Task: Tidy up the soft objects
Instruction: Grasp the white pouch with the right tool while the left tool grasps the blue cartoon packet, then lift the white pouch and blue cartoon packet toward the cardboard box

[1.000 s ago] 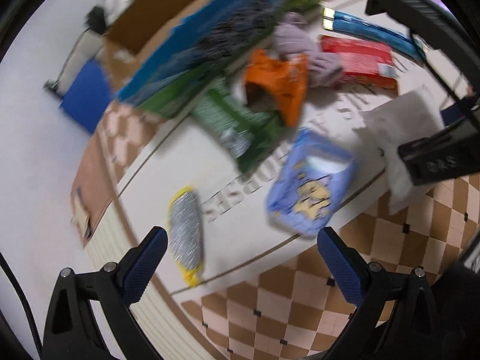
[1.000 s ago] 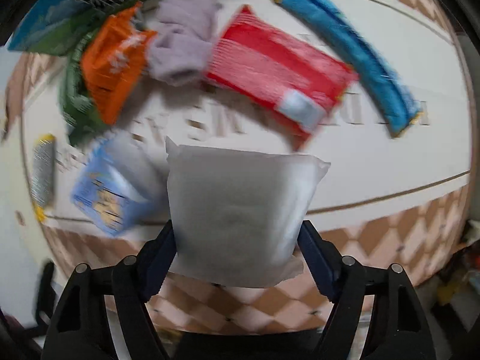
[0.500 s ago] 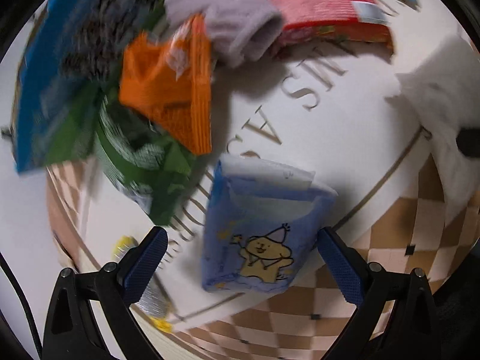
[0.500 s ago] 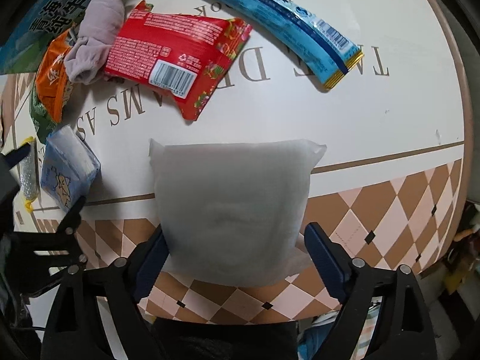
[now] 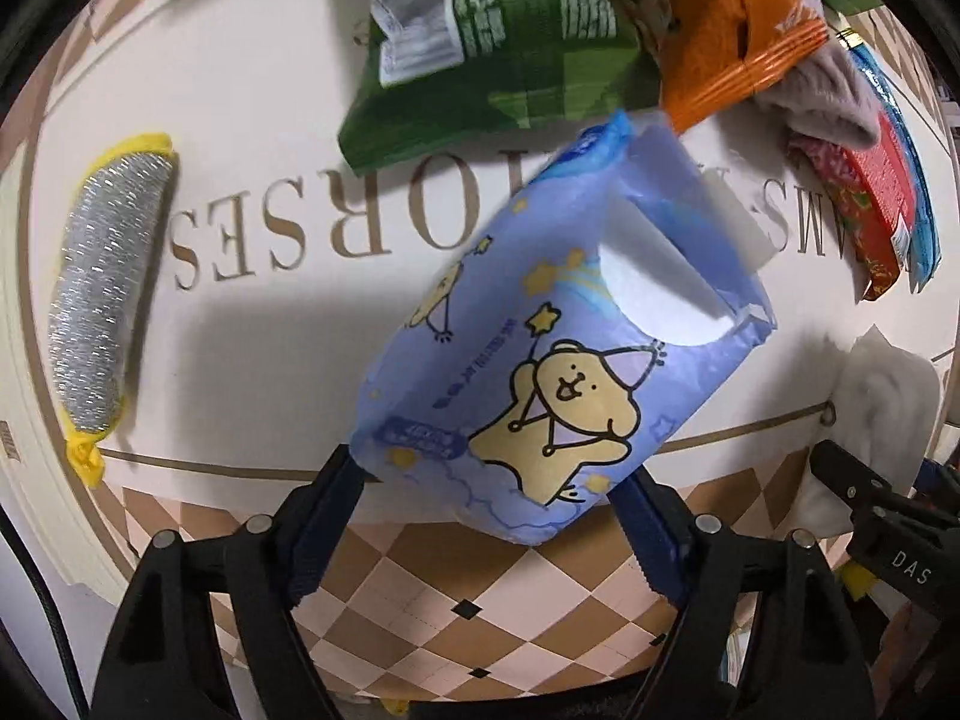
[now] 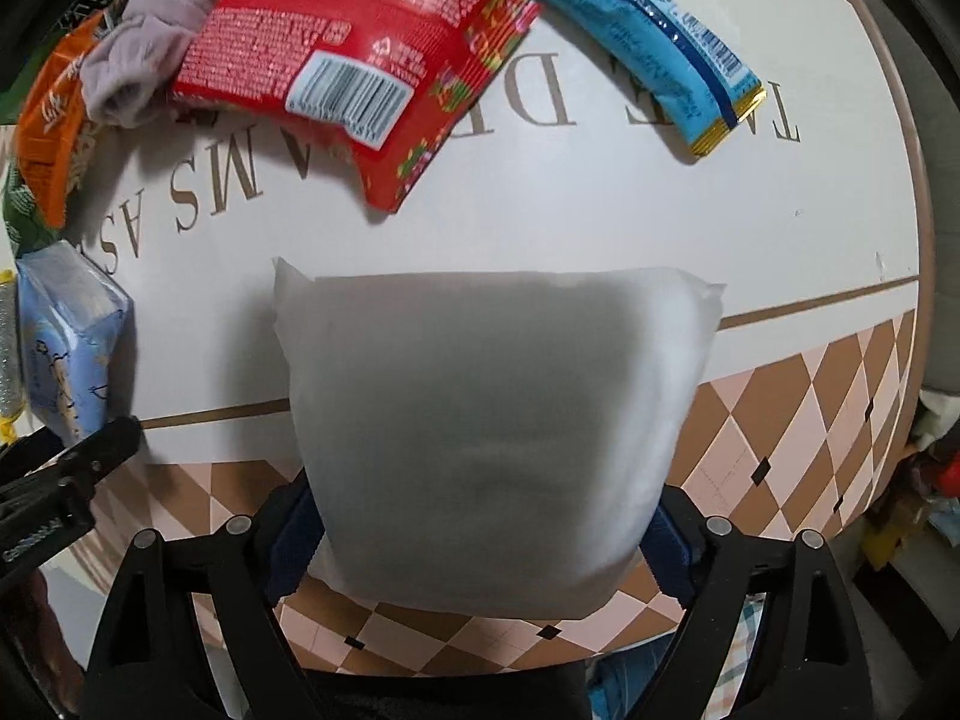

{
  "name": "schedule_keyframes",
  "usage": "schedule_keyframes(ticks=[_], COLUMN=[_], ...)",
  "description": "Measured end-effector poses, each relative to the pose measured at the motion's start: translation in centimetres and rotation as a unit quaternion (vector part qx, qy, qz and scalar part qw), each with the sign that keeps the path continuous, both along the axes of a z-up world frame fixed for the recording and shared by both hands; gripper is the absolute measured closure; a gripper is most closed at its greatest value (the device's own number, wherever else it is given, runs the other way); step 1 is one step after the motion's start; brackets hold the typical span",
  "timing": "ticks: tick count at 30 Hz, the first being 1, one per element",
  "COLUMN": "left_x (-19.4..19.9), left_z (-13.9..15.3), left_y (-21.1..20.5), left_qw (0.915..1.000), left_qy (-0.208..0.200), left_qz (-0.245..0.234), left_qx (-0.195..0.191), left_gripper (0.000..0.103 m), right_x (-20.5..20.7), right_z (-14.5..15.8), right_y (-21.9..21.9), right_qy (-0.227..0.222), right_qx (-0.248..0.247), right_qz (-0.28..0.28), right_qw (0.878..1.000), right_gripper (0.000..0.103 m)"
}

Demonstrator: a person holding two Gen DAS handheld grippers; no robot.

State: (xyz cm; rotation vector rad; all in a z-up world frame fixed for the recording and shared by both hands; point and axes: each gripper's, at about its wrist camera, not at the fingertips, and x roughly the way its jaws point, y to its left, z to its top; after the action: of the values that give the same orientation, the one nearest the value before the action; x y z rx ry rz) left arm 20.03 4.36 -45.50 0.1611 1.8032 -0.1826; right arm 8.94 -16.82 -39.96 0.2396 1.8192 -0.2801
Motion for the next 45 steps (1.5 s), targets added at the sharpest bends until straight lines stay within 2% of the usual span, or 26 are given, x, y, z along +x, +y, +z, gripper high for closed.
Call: schedule_keyframes(ticks=[2, 3, 4, 7, 11, 13, 16, 19, 21, 22, 23, 27, 32, 35, 38, 43, 44, 45], left_x=[-0.5, -0.9, -1.5, -2.5, -1.1, -0.2, 1.2, 1.9, 1.9, 2.2, 1.7, 1.9, 1.8, 0.8, 2.5, 4.3, 3.6, 4.2], left_z=[1.2, 1.9, 3.0, 4.4, 3.1, 1.8, 0.4, -0.5, -0.4, -0.3, 0.0, 0.6, 1.5, 3.6, 5.5, 12.3, 15.1, 16.1], left_y=[-0.8, -1.4, -2.2, -3.5, -4.1, -4.2, -4.8, -4.2, -3.8, -3.4, -4.2, -2.9, 0.5, 1.4, 2.8, 3.7, 1.6, 0.4], left_qw=[0.9977, 0.9937, 0.9857, 0.9652, 0.96, 0.9599, 0.9618, 0.9653, 0.9687, 0.9732, 0.977, 0.9868, 0.9918, 0.9937, 0.9938, 0.9879, 0.9868, 0.9869], left_qy=[-0.039, -0.062, -0.092, -0.133, -0.115, -0.098, -0.062, -0.056, -0.056, -0.047, -0.042, -0.047, -0.055, -0.055, -0.06, -0.114, -0.121, -0.119], left_qz=[-0.05, -0.085, -0.131, -0.214, -0.246, -0.252, -0.26, -0.251, -0.239, -0.225, -0.209, -0.154, -0.113, -0.086, -0.061, -0.016, -0.016, -0.031], left_qx=[0.025, 0.039, 0.053, 0.071, 0.07, 0.074, 0.059, 0.045, 0.033, 0.017, 0.007, -0.011, -0.025, -0.047, -0.071, -0.105, -0.107, -0.104], left_gripper=[0.023, 0.022, 0.021, 0.021, 0.021, 0.021, 0.021, 0.021, 0.034, 0.048, 0.056, 0.07, 0.082, 0.084, 0.086, 0.089, 0.089, 0.088], right_x=[-0.6, -0.8, -1.1, -1.7, -2.0, -1.9, -2.2, -1.5, -1.3, -1.1, -1.3, -1.7, -2.0, -2.1, -2.0, 0.4, 1.6, 3.3], right_z=[-0.3, -0.8, -0.8, -1.0, -0.3, -0.5, -0.5, -1.2, -1.7, -1.8, -1.9, -1.7, 0.2, 2.3, 5.3, 12.8, 13.1, 13.7], right_y=[-0.3, 0.1, 0.8, 1.9, 3.3, 4.2, 5.0, 4.8, 4.7, 4.5, 4.7, 5.3, 6.2, 6.8, 7.0, 9.3, 8.6, 8.0], right_qy=[-0.001, -0.001, 0.0, 0.003, 0.006, 0.005, 0.004, 0.008, 0.008, 0.008, 0.007, 0.004, -0.01, -0.021, -0.046, -0.114, -0.125, -0.138], right_qx=[-0.004, -0.002, 0.003, 0.007, -0.001, -0.004, -0.006, -0.005, -0.002, 0.0, 0.001, -0.003, 0.003, 0.026, 0.053, 0.085, 0.086, 0.086], right_qz=[-0.001, -0.002, -0.003, 0.012, 0.027, 0.026, 0.024, 0.023, 0.017, 0.014, 0.01, 0.007, -0.003, -0.006, 0.01, 0.055, 0.062, 0.069], right_qw=[1.0, 1.0, 1.0, 1.0, 1.0, 1.0, 1.0, 1.0, 1.0, 1.0, 1.0, 1.0, 1.0, 0.999, 0.997, 0.988, 0.987, 0.984], right_gripper=[0.012, 0.012, 0.012, 0.012, 0.012, 0.012, 0.012, 0.012, 0.012, 0.012, 0.012, 0.023, 0.032, 0.034, 0.034, 0.034, 0.034, 0.034])
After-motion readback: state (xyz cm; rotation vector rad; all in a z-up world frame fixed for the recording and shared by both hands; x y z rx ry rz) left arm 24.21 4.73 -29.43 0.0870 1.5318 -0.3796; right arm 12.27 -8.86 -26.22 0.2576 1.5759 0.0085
